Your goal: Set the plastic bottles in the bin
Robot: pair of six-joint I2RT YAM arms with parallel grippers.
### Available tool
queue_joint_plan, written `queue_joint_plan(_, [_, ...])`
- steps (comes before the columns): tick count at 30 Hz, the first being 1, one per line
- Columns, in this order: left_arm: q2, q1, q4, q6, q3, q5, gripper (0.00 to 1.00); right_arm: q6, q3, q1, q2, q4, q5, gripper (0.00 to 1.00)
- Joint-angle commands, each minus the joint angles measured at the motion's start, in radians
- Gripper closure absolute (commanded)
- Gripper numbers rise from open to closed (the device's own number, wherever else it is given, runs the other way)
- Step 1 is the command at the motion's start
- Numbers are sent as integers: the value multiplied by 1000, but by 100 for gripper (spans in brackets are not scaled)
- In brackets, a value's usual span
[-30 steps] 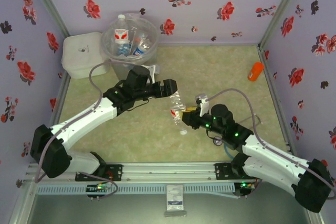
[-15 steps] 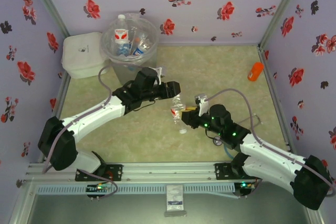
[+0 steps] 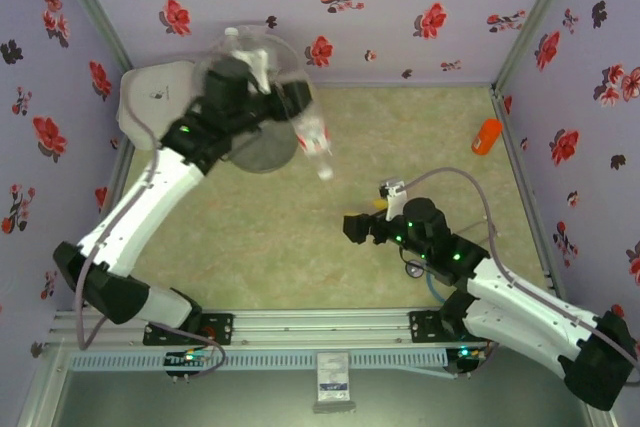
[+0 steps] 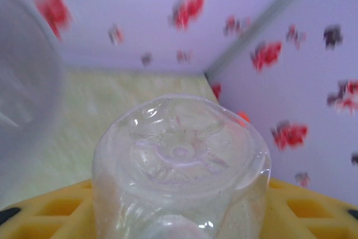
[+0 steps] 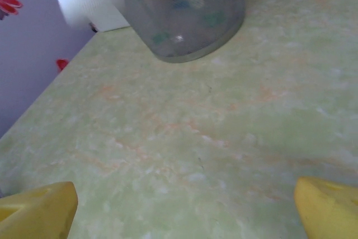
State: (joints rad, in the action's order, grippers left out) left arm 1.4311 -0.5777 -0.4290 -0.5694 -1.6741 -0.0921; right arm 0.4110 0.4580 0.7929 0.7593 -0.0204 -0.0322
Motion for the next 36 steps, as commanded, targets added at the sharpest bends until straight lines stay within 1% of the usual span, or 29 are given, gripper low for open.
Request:
queue_joint_plan(1, [-54,111,-126,160,-172,80,50,1,-4,3,-36,-85,67,1])
queue_joint_plan(5, [-34,221,-115,221,-306,154,57,15,-20,-1,-46,-99,81,1])
queue_joint_plan(9, [54,294,-98,276,-402,192,62,15,-14,-3,-40,-115,86,1])
queue_joint_plan(11, [111,309,-99,301,-445,189,66,12,-13,-2,-40,-126,90,1])
queue_joint_plan(13, [170,311,-85,344,-474,180,72,6,-11,-3,-38,-145,107,1])
queue_joint_plan(15, [230,312,-68,377,-497,150,75,-2,-16,-4,-39,-159,119,1])
queue_joint_plan(19, [345,312,-114,388,-575,89,74,-2,-20,-4,-37,-181,126,1])
queue_joint_plan(20, [374,312,-139,396,-596,51,72,-2,-22,-5,-38,-184,128,1])
queue_joint_plan(21, [412,308,-197,409,-643,38,70,-1,-25,-6,-36,-185,130,1])
queue_joint_plan(24, [522,305,-368,460,-792,54,68,-5,-31,-7,-37,-177,129,1])
queue_joint_plan(29, [657,305,-551,499,-918,83,68,-9,-31,-9,-21,-168,126,1])
queue_joint_plan(32, [710,306,-607,511,-932,82,69,-10,-29,-11,-6,-158,123,1])
queue_joint_plan(36, [720,298,-591,514,-837,78,68,-7,-31,-11,17,-141,117,1])
